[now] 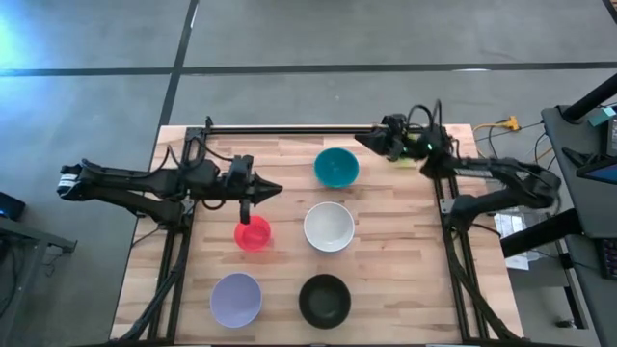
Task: Nest bowls inside each other
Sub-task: Stack the green bowl on top of the white bowl
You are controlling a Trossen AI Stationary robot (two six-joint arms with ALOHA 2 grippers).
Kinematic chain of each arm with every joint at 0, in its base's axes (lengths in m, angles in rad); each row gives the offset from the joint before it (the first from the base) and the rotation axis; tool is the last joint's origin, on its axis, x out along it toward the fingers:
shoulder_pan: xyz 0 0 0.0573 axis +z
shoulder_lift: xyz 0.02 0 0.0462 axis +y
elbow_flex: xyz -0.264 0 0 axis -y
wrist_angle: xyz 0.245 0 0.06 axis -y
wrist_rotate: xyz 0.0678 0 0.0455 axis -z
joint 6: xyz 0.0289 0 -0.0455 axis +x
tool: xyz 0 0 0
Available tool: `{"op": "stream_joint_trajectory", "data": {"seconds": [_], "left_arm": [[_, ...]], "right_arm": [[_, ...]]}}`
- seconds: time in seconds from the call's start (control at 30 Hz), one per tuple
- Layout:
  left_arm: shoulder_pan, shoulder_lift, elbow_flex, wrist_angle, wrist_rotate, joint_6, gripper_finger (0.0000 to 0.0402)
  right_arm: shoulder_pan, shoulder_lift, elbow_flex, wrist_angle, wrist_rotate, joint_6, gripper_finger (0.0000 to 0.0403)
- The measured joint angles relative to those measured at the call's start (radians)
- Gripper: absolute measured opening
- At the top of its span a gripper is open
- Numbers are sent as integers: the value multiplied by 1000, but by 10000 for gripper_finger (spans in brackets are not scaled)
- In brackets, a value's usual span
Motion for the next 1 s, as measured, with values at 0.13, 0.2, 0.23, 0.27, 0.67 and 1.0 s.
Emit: {"op": "stream_joint_trajectory", "data": {"seconds": [0.13, 0.2, 0.23, 0.27, 0.67, 1.0], "left_arm": [[-2, -18, 1, -1, 66, -7, 4], [-8, -26, 0, -5, 76, -7, 4], [-11, -28, 0, -4, 76, -7, 4], [-14, -29, 0, -4, 76, -7, 4], [-22, -17, -7, -8, 73, 38, 4], [-19, 7, -12, -6, 33, 73, 4]], "right_arm": [[-65, 62, 103, -126, -253, -195, 9], [-69, 66, 160, -305, -268, -379, 9], [-69, 62, 191, -426, -268, -504, 9], [-69, 55, 227, -564, -257, -640, 9], [-66, 78, 538, -1614, 112, -1586, 27], [-6, 78, 471, -1632, 149, -1720, 133]]}}
